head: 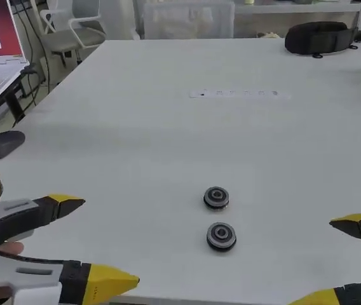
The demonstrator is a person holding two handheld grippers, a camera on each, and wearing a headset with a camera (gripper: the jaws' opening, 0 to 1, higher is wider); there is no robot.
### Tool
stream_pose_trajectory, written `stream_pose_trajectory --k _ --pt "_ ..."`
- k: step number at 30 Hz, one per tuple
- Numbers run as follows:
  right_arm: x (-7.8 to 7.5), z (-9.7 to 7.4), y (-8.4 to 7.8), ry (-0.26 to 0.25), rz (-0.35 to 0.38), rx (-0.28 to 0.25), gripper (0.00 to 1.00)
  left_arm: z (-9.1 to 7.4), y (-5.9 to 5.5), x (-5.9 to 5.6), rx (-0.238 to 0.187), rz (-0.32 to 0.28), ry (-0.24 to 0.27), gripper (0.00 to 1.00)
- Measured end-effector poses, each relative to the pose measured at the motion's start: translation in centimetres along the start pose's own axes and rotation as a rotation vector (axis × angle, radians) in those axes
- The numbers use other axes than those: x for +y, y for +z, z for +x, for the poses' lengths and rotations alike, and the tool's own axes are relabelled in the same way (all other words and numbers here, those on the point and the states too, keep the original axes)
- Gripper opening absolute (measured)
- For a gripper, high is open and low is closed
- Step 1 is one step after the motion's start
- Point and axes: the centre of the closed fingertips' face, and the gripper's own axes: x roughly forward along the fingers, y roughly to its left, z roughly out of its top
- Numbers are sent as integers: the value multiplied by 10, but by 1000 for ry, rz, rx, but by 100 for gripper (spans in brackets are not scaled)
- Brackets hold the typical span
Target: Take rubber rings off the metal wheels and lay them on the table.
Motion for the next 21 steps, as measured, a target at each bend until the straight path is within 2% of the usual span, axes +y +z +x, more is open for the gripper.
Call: stream_pose_trajectory --k 8,21 --pt "-3 1 -2 -7 13 8 99 2 -2 3 5 -6 -6 98" --pt "-3 3 -3 4 8 21 99 2 1 6 -6 3 -1 98"
